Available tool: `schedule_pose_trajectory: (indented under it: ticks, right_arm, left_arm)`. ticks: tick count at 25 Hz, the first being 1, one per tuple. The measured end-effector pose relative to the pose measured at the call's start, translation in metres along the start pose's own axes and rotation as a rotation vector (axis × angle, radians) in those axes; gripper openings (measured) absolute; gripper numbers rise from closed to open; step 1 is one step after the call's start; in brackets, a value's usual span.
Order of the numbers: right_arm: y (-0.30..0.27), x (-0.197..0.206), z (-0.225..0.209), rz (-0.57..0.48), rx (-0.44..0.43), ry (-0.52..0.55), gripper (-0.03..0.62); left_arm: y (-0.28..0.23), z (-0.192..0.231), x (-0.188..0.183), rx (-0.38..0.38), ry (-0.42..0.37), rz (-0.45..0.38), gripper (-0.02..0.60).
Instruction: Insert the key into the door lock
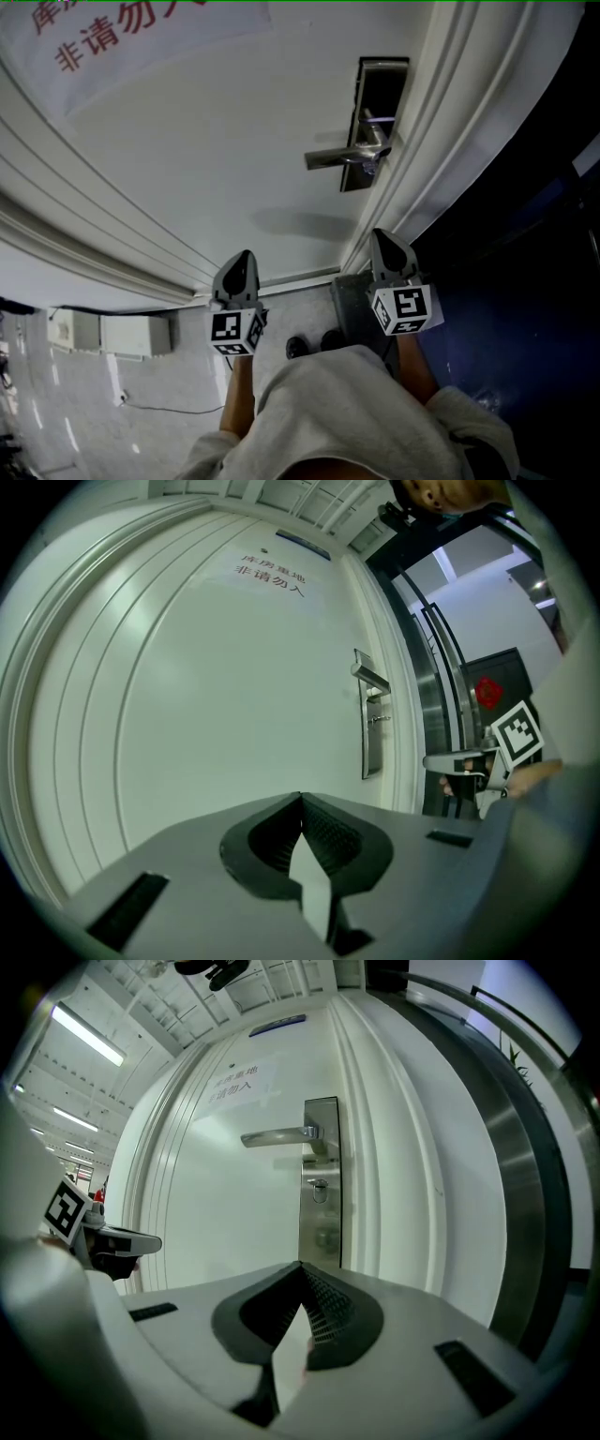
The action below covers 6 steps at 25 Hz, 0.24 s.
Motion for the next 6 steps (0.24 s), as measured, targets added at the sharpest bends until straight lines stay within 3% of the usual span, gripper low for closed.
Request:
schedule_pose_trajectory:
  ticks: [6]
  right_arm:
    - [-0.0027, 0.0022, 0.0004, 0.006, -0.001, 0.003, 0.020]
  left_arm:
    - [-0.0037, 0.0008, -0.0011, 0.004, -0.007, -0.014, 0.018]
Point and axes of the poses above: the fingertips, and each gripper's own axes: y backward along the fingers, z to its left, x out of its underside, the point moved 6 cm from there along y, backward along the fingers, and after that the axes turned 6 degrees about -y, right-handed, at the moved point
